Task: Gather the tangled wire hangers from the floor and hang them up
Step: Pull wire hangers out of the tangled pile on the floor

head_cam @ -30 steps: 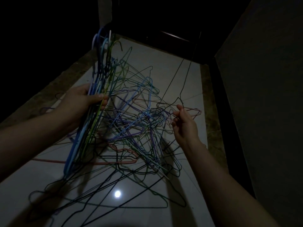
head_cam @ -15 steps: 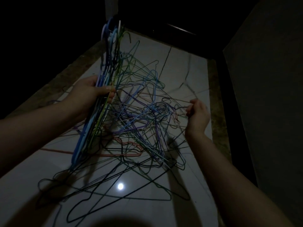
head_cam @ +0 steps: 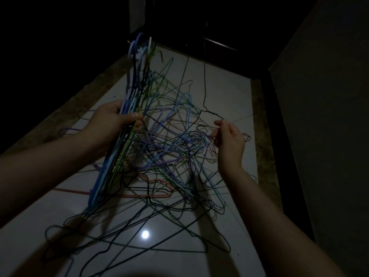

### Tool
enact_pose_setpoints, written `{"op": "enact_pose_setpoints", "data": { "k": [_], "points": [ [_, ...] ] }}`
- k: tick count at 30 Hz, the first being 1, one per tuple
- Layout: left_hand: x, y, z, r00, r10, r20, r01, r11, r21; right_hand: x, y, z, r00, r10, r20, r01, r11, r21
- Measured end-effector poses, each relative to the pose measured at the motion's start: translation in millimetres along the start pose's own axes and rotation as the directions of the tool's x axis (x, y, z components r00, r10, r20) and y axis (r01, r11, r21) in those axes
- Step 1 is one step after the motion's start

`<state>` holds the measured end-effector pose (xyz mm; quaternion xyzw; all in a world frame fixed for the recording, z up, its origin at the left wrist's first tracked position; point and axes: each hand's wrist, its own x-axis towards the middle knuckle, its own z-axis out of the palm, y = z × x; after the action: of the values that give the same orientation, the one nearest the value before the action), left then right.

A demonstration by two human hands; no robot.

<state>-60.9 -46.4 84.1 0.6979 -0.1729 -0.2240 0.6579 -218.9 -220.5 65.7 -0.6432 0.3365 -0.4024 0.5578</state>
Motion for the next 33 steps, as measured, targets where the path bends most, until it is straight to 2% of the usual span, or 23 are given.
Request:
{"op": "enact_pose_setpoints", "data": {
  "k": [6, 10, 13, 15, 18, 20, 24, 29, 33],
  "points": [
    [-0.4, 3.4, 7.0, 0.993, 0.107, -0.058, -0.104, 0.993, 0.060, 6.5, -41.3, 7.9, 0.986, -0.016, 0.167, 0.003, 0.997, 0.076],
    [-2.0, 7.5, 11.4, 0.991, 0.126, 0.046, -0.131, 0.980, 0.148, 6.5, -70.7, 9.9, 0.956, 0.017, 0.292, -0.051, 0.993, 0.109],
    [-7.8, 9.7, 17.3, 0.990, 0.092, 0.109, -0.105, 0.988, 0.113, 2.3, -83.0, 13.6, 0.919, 0.075, 0.387, -0.134, 0.982, 0.130],
    [-13.4, 6.2, 22.9, 0.990, 0.043, 0.133, -0.052, 0.997, 0.064, 1.8, -86.8, 20.6, 0.892, 0.097, 0.441, -0.227, 0.941, 0.252],
    [-21.9, -1.2, 33.3, 0.981, -0.028, 0.193, 0.024, 0.999, 0.022, 9.4, -92.0, 32.3, 0.876, 0.162, 0.454, -0.383, 0.806, 0.452],
    [-27.0, -3.8, 39.6, 0.972, -0.054, 0.230, 0.048, 0.998, 0.032, 14.2, -94.9, 38.1, 0.875, 0.178, 0.449, -0.422, 0.734, 0.531],
    [-35.5, -8.6, 49.5, 0.968, -0.054, 0.243, 0.058, 0.998, -0.009, 16.5, -98.5, 44.6, 0.874, 0.173, 0.453, -0.436, 0.690, 0.578],
    [-36.6, -14.5, 52.6, 0.975, -0.017, 0.222, 0.008, 0.999, 0.043, 16.8, -96.7, 46.3, 0.859, 0.217, 0.464, -0.496, 0.574, 0.651],
    [-36.7, -14.2, 55.8, 0.967, -0.083, 0.242, 0.103, 0.992, -0.071, 16.9, -94.4, 46.6, 0.851, 0.233, 0.470, -0.515, 0.537, 0.667]
  ]
}}
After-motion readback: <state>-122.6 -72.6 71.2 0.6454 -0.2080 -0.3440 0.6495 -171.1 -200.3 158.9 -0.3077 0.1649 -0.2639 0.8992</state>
